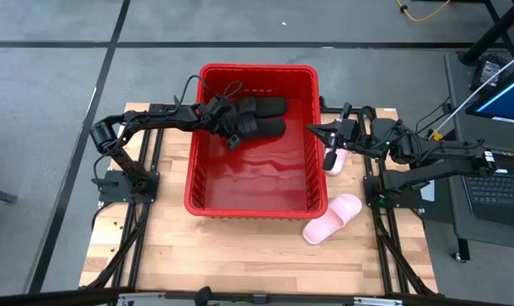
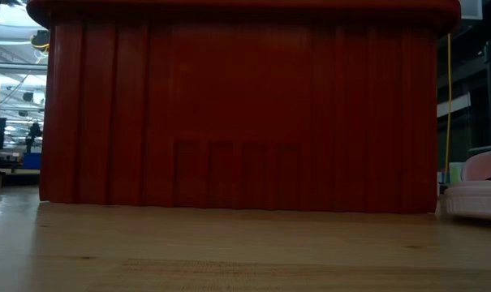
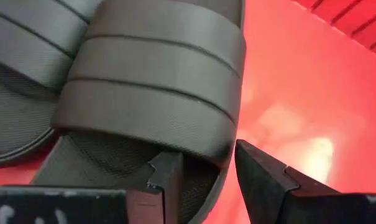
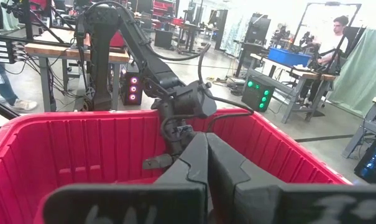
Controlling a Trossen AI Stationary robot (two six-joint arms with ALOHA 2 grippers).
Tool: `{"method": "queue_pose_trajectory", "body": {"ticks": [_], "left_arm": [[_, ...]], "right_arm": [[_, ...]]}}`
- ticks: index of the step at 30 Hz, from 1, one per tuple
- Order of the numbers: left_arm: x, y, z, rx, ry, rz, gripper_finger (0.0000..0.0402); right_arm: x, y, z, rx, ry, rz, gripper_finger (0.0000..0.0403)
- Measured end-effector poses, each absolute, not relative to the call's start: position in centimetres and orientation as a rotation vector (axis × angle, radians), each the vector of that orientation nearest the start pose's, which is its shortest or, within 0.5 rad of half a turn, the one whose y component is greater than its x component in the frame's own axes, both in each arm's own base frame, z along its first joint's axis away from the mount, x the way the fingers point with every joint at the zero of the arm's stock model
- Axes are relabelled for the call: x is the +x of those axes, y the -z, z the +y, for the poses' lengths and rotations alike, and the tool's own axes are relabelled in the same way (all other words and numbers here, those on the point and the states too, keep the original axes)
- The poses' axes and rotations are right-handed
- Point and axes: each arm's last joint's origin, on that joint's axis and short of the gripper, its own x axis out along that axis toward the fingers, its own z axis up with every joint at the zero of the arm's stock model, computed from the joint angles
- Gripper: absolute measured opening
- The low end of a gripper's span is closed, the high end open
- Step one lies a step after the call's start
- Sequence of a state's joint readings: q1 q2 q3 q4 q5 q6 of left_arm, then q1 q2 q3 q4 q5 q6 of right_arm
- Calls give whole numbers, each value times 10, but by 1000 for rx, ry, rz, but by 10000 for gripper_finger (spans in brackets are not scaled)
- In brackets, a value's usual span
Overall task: Pick and place slides into bin
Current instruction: Put the bottom left black slide into the red bin, then put the top pink slide into the red bin
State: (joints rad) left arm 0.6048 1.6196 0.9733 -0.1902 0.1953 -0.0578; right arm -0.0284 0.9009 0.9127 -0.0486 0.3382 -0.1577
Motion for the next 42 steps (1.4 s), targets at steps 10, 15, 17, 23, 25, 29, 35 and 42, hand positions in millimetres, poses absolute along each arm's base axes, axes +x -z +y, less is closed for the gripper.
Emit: {"method": "queue_pose_trajectory", "body": {"ticks": [10, 15, 17, 23, 25, 29, 35, 42], "left_arm": [[272, -196, 186, -304, -537, 797, 132], [272, -196, 185, -314, -522, 791, 132], [272, -196, 185, -315, -522, 791, 133], [274, -202, 186, -318, -534, 807, 144], [274, -206, 187, -291, -547, 828, 149], [275, -215, 189, -256, -539, 873, 152], [273, -218, 190, -187, -591, 921, 153], [273, -218, 191, -166, -626, 929, 153]], "right_arm": [[195, -370, -15, -136, 363, 61, 5], [195, -370, -15, -136, 363, 61, 5], [195, -370, -15, -136, 363, 61, 5], [195, -370, -15, -136, 363, 61, 5], [195, -370, -15, -136, 363, 61, 5], [195, -370, -15, -117, 364, 58, 5], [195, -370, -15, -110, 364, 56, 5], [195, -370, -15, -112, 364, 56, 5]]}}
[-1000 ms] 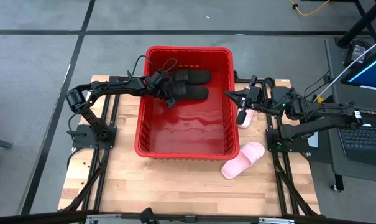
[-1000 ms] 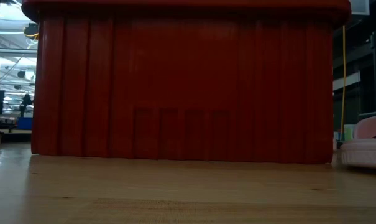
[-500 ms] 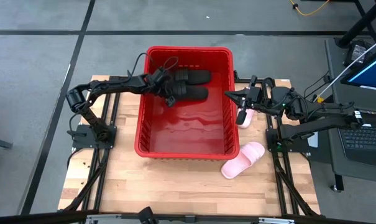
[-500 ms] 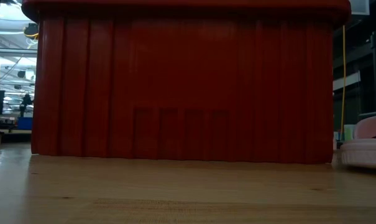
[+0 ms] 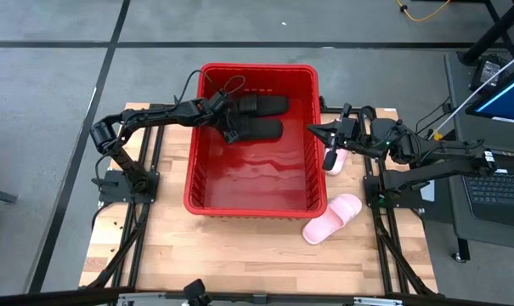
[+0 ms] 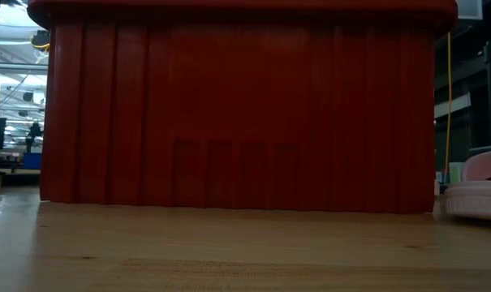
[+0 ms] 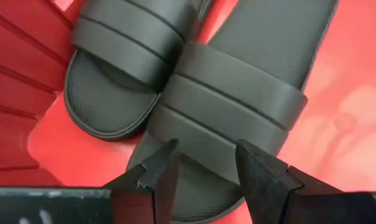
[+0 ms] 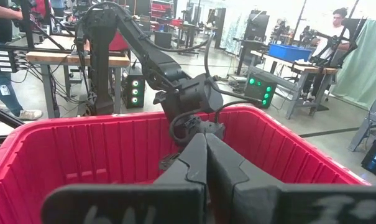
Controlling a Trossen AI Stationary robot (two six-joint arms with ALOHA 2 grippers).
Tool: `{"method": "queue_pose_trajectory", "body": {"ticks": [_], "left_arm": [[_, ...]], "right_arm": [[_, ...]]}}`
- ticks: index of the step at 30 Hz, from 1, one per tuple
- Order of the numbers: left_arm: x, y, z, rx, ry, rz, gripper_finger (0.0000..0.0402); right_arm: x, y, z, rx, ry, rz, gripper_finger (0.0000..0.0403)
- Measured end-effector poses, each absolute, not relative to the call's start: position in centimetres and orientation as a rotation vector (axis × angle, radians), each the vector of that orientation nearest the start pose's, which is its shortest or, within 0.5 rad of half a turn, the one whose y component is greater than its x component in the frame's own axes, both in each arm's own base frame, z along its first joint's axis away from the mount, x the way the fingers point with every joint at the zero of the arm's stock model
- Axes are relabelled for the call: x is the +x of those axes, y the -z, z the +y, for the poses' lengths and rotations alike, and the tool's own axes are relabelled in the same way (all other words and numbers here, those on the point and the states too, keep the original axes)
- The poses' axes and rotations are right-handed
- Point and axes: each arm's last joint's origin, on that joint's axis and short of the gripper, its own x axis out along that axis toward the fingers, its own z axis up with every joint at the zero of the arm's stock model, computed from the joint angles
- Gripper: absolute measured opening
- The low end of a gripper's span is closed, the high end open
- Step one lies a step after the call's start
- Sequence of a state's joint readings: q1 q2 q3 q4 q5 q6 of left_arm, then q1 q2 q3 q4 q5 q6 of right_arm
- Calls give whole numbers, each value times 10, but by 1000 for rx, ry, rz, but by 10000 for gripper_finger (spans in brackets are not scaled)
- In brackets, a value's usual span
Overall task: Pick and place slides into bin
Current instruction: Put the top pink slide into the red bin
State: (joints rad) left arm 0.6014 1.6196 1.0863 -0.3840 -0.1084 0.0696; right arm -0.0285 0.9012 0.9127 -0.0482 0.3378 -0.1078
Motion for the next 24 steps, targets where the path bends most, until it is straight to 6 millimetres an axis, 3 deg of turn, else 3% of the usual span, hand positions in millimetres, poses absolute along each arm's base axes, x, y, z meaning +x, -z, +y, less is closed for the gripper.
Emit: {"method": "queue_pose_trajectory", "body": {"ticks": [6, 10, 17, 24], "left_arm": [[276, -221, 190, -127, -616, 918, 152], [286, -234, 186, -61, -574, 889, 150], [301, -283, 172, 96, -504, 762, 143], [298, -325, 152, 157, -482, 608, 106]], "right_arm": [[195, -370, -15, -111, 364, 55, 5], [195, -370, -15, -111, 364, 55, 5], [195, -370, -15, -112, 364, 56, 5], [195, -368, -15, -118, 363, 73, 5]]}}
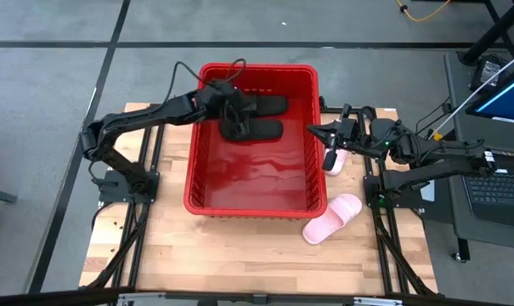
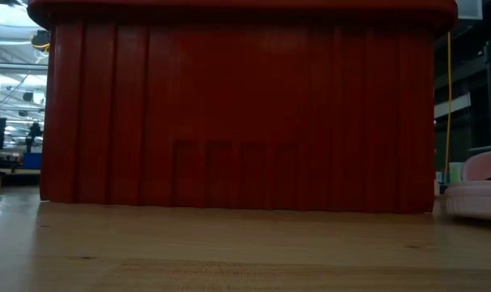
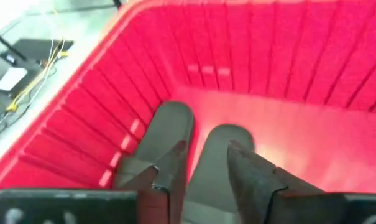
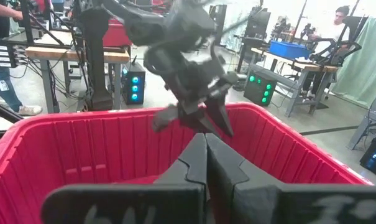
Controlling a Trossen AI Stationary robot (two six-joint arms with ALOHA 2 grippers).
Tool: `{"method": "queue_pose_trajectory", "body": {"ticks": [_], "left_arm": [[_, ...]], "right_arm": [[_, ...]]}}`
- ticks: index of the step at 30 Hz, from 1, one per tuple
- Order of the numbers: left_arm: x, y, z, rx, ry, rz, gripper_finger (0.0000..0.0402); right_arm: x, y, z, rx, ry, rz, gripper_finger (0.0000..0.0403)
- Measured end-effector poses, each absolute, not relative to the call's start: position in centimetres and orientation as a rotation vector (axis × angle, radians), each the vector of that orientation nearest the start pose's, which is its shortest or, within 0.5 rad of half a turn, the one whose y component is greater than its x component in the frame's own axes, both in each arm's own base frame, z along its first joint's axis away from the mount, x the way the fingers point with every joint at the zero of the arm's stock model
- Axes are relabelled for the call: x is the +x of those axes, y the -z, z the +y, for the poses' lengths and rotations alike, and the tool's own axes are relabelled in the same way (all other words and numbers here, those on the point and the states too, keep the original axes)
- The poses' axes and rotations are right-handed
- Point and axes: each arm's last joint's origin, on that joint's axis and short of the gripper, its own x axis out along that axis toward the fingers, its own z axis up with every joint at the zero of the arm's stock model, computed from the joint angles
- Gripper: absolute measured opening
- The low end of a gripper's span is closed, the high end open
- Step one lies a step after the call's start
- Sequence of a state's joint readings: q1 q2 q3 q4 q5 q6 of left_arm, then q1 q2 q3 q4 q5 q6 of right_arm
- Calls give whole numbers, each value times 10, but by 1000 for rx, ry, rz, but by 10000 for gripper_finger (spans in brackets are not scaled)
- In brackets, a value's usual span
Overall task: Pick and place slides into bin
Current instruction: Put the top pink slide into the red bin
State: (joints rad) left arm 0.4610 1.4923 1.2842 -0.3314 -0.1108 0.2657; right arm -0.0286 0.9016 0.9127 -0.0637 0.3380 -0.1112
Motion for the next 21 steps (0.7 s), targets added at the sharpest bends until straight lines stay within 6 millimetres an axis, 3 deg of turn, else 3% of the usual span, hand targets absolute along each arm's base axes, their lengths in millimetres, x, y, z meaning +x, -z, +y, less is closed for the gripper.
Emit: {"method": "queue_pose_trajectory", "body": {"ticks": [9, 16, 21], "left_arm": [[293, -353, 111, 137, -354, 489, 8], [294, -364, 73, 145, -293, 441, 1], [293, -371, 41, 113, -238, 407, 1]], "right_arm": [[193, -361, -15, -98, 361, 145, 3], [193, -344, -10, -23, 354, 207, 2], [190, -337, 5, -24, 377, 219, 2]]}}
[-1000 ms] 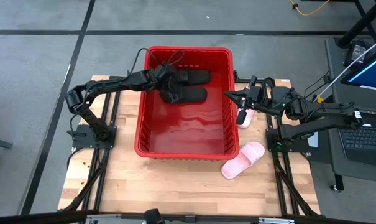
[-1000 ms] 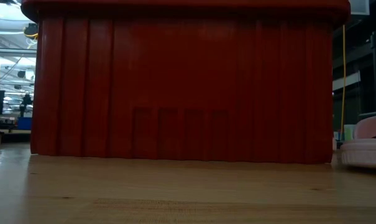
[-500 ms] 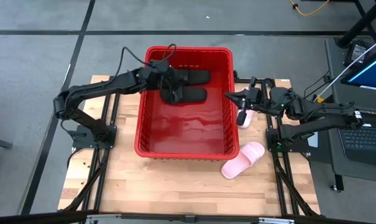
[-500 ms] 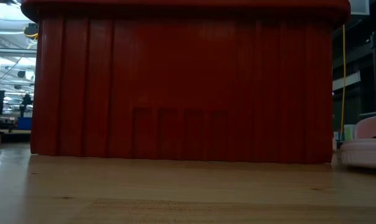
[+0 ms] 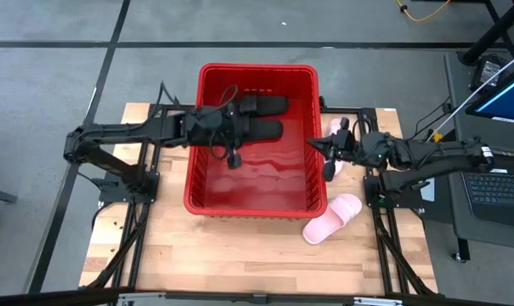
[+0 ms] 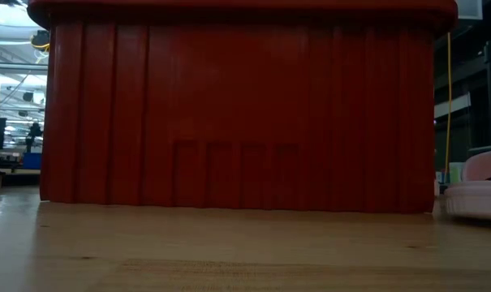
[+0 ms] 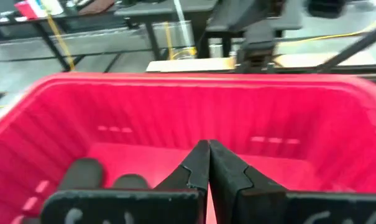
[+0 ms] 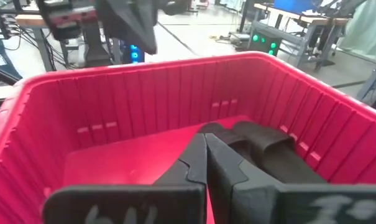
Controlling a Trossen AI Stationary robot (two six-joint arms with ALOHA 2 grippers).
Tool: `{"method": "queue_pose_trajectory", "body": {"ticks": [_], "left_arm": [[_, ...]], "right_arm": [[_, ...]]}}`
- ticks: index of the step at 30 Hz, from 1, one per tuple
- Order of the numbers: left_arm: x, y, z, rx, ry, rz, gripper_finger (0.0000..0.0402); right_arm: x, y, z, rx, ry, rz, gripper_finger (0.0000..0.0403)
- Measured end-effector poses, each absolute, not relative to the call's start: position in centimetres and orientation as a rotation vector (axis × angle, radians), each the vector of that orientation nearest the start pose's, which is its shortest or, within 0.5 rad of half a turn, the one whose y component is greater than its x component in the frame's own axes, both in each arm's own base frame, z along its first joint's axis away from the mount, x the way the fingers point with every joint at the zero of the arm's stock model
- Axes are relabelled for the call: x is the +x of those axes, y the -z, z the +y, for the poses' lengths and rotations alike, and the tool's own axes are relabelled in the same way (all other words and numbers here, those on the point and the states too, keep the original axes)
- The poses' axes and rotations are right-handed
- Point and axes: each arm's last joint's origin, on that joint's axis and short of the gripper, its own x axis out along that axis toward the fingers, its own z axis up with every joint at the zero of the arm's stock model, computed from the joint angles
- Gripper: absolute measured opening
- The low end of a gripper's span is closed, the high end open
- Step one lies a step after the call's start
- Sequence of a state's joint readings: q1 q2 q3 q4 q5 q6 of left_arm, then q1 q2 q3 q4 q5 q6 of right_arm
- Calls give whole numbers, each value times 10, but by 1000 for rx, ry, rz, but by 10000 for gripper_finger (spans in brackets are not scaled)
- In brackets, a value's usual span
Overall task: Pick and place slides into bin
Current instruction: Put the top pink slide into the red bin
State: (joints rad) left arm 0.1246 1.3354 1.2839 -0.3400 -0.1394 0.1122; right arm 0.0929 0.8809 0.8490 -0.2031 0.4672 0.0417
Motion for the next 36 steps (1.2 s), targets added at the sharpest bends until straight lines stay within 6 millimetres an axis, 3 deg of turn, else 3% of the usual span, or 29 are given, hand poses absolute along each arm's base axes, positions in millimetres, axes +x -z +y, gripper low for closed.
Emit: {"method": "queue_pose_trajectory", "body": {"ticks": [9, 17, 25, 30, 36], "left_arm": [[281, -384, -9, 70, -164, 341, 1], [266, -393, -30, 104, -222, 313, 1], [253, -386, -30, 131, -302, 424, 1], [248, -388, -28, 167, -300, 432, 1], [246, -390, -28, 272, -280, 443, 2]], "right_arm": [[167, -338, 15, -18, 360, 259, 3], [139, -335, 7, 126, 515, 281, 3], [124, -317, 1, 197, 701, 408, 2], [119, -311, -3, 349, 785, 411, 4], [117, -309, -7, 374, 830, 424, 5]]}}
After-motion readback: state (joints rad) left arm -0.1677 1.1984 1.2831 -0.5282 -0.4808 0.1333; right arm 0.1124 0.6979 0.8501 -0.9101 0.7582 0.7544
